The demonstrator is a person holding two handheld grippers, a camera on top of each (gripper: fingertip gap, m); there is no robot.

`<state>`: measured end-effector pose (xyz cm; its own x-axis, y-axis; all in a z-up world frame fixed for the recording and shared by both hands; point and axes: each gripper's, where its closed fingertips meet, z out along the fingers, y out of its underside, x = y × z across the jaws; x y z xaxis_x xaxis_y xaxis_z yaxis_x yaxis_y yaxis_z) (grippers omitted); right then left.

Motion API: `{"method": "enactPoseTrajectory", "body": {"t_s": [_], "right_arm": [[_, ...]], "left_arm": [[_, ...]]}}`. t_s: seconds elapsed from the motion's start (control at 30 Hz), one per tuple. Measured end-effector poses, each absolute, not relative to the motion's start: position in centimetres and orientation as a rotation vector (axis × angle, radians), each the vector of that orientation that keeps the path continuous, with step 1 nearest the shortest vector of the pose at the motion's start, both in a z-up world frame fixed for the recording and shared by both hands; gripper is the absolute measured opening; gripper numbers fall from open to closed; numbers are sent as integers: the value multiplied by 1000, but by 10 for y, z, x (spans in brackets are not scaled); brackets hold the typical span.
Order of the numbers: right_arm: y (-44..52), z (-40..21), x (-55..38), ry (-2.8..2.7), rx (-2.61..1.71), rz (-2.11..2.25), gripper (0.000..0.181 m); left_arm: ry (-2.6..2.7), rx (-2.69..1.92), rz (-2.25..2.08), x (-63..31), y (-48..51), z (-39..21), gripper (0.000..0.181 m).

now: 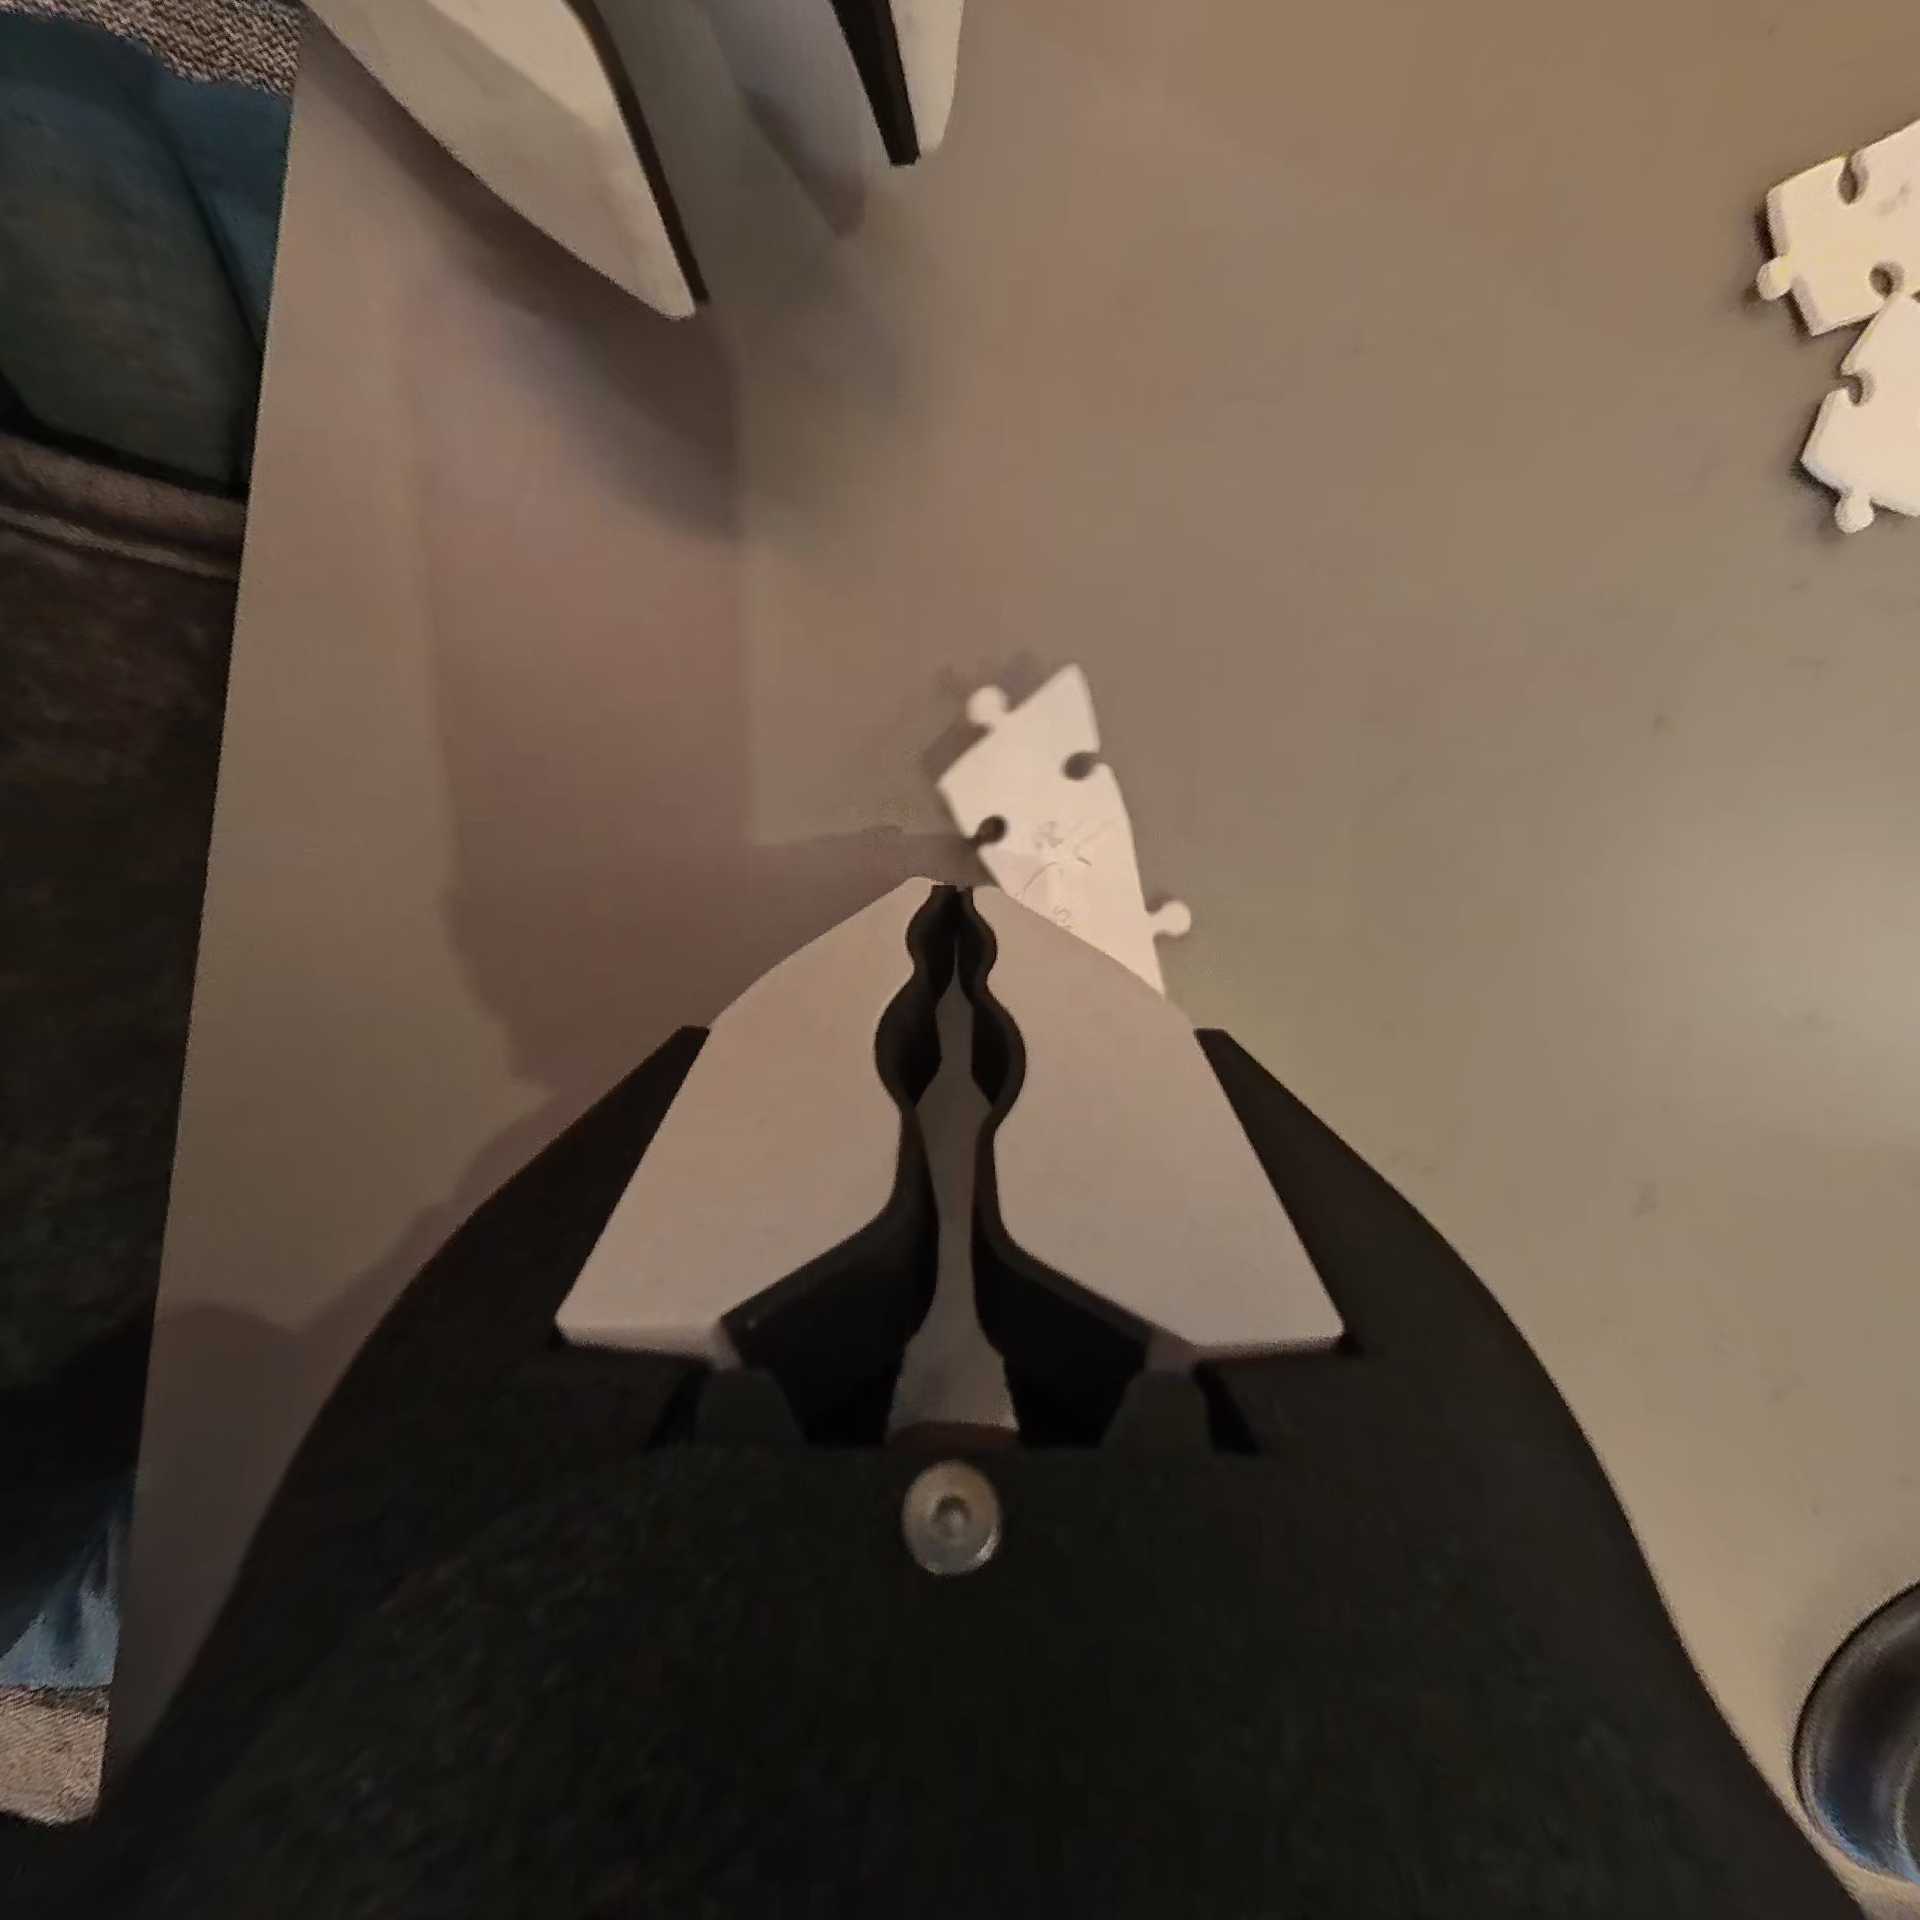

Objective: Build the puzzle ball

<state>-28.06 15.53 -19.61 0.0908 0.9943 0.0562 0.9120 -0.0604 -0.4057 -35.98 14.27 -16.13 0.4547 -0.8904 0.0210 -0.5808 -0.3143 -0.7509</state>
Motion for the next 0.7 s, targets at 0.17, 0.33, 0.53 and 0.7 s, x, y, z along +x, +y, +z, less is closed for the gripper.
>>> {"method": "enactPoseTrajectory", "body": {"t_s": [0.17,0.33,0.53,0.7], "right_arm": [[161,-177,-271,-1827,-2024,311,2],[161,-149,-237,-1618,-2090,291,11],[122,-138,-227,-1365,-2183,341,22],[88,-146,-233,-1199,-2184,451,22]], "left_arm": [[1215,-2023,-544,-358,149,-164,34],[1255,-2012,-535,-348,159,-167,34],[1349,-1984,-509,-326,173,-170,35],[1492,-1884,-434,-302,164,-171,20]]}}
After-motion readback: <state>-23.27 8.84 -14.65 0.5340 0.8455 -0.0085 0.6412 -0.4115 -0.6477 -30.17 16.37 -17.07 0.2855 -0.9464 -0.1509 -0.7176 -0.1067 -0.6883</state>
